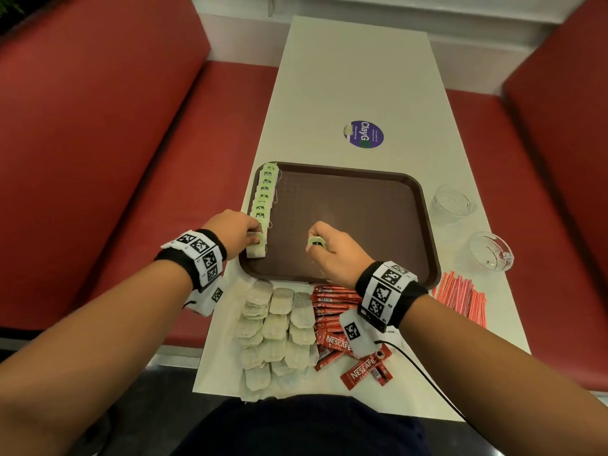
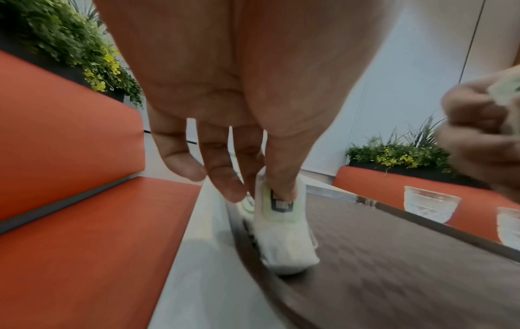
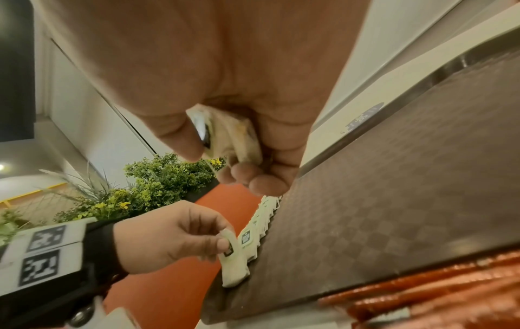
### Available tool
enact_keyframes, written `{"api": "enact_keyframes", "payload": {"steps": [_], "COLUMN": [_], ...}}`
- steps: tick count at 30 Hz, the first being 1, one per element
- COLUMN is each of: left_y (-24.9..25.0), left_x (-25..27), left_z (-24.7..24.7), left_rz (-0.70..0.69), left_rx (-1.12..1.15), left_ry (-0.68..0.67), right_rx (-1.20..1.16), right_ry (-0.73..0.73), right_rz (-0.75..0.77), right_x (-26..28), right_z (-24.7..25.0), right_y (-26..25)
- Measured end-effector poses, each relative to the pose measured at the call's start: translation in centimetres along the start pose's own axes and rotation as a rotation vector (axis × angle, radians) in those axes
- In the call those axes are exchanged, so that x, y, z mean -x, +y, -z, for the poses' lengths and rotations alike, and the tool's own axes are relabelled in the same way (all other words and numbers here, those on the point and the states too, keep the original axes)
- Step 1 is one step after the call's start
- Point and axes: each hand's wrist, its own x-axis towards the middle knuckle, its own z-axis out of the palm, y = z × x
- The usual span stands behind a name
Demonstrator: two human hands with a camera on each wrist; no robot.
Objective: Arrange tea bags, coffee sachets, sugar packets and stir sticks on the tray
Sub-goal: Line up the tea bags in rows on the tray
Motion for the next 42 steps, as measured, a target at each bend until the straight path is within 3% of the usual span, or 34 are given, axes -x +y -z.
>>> {"api": "enact_keyframes", "payload": {"steps": [7,13,19,25,28,31,34,39,42], "left_y": [-0.1,0.1,1.8,2.2,2.6,3.4,4.2,4.6,4.7], "left_x": [-2.7,-3.3,-3.8,-3.7,-2.7,-0.8,1.6,3.7,4.2], "left_z": [-0.1,-0.7,-1.3,-1.2,-0.4,0.5,1.0,1.0,0.6], "left_rz": [0.052,0.127,0.177,0.166,0.051,-0.197,-0.381,-0.422,-0.443], "left_rx": [0.018,0.109,-0.034,-0.037,0.089,0.312,0.391,0.518,0.453], "left_ry": [0.037,0.196,0.068,0.049,0.122,0.19,0.222,0.264,0.268], "right_rx": [0.047,0.057,-0.041,0.011,0.004,-0.04,-0.033,-0.045,-0.086], "right_ry": [-0.023,-0.014,-0.088,-0.073,-0.053,-0.059,-0.057,-0.058,-0.082], "right_rz": [0.004,0.009,-0.052,-0.028,-0.02,-0.031,0.0,0.007,-0.019], "right_x": [0.7,0.6,0.2,-0.2,-0.4,-0.7,-0.9,-0.7,-0.7], "right_z": [0.5,0.5,0.7,0.8,0.6,0.4,0.4,0.1,-0.3], "right_y": [0.4,0.7,0.3,0.1,0.2,0.3,0.0,-0.4,-0.1]}}
